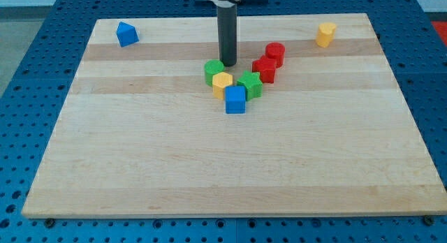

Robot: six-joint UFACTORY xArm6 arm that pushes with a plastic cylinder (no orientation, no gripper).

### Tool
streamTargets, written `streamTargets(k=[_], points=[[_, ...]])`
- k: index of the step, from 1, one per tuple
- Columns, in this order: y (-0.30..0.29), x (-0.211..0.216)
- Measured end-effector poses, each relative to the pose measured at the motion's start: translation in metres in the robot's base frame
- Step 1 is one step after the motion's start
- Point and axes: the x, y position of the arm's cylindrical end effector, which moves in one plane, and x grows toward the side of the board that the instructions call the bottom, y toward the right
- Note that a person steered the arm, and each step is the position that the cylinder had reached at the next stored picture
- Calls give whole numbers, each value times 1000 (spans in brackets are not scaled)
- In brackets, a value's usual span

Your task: Touch the green star

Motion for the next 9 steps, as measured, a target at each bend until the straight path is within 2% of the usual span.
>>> streamTargets(k=[1, 3, 6, 7, 9], points=[[-14, -12], [-108, 2], [-112, 133], [-80, 158], [51, 158]])
